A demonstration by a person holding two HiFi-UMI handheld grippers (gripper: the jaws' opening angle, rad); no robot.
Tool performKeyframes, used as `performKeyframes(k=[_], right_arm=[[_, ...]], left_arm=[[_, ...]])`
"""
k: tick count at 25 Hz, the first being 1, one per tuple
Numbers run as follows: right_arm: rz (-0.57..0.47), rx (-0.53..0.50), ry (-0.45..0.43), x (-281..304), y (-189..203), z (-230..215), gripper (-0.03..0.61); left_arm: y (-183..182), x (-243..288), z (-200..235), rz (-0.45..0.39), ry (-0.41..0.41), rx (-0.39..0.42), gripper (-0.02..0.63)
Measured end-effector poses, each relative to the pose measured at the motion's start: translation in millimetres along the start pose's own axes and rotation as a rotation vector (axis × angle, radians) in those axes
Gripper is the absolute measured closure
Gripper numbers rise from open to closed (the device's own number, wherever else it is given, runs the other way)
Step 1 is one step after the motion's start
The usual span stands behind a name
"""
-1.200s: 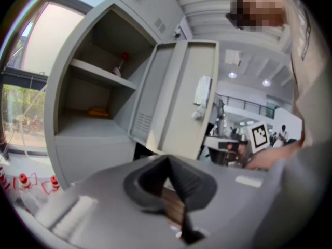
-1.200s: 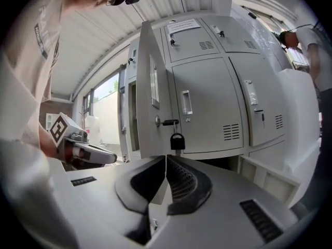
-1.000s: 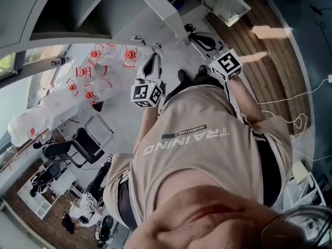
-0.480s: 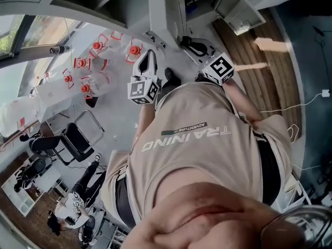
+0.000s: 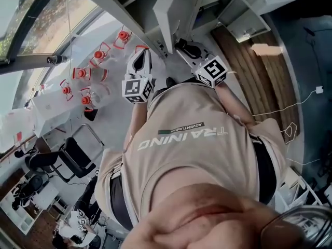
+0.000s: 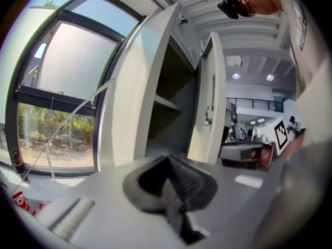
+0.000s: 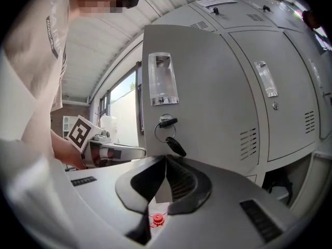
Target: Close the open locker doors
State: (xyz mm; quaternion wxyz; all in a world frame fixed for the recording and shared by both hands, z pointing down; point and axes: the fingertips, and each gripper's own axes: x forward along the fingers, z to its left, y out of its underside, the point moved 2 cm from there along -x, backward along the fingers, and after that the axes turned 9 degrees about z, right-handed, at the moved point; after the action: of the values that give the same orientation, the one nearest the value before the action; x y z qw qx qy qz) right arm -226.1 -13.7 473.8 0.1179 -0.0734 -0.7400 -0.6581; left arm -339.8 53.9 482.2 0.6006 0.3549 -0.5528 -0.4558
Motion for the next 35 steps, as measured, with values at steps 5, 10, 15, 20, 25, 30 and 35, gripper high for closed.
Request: performKeyframes(k=[5, 10, 15, 20, 25, 30, 35], right_arm=[[-0.003, 0.03, 0.027, 28.0, -7.6, 3.2, 0.561], [0.019, 0.027, -0.011, 49.4, -14.6, 4.3, 0.561], [0.035, 0.024, -0.002, 73.5, -19.4, -5.7, 0.561], [0.046, 0.042, 0.002, 96.3, -22.1, -11.0, 0.561], [0.058, 0.043, 0.017, 114.5, -22.8, -18.6, 0.561], [0.061, 0.045, 0.021, 124.9, -25.8, -24.2, 0.561], [0.066, 0.051, 0.037, 129.6, -26.1, -26.9, 0.561]], left_arm=[[-1.7, 0.6, 15.6, 0.012, 0.046, 0.022, 0.614], [-7.3, -1.2, 26.7, -0.001, 0.032, -0.012, 0.614], [-8.8, 0.7, 37.3, -0.008, 0.044, -0.036, 0.614], [-8.5, 6.0, 42.4, -0.006, 0.073, -0.04, 0.614], [0.1, 19.2, 39.6, 0.023, 0.132, -0.049, 0.614], [-3.5, 29.2, 42.6, 0.037, 0.168, -0.049, 0.614], [-10.4, 36.8, 46.3, 0.041, 0.188, -0.021, 0.614]])
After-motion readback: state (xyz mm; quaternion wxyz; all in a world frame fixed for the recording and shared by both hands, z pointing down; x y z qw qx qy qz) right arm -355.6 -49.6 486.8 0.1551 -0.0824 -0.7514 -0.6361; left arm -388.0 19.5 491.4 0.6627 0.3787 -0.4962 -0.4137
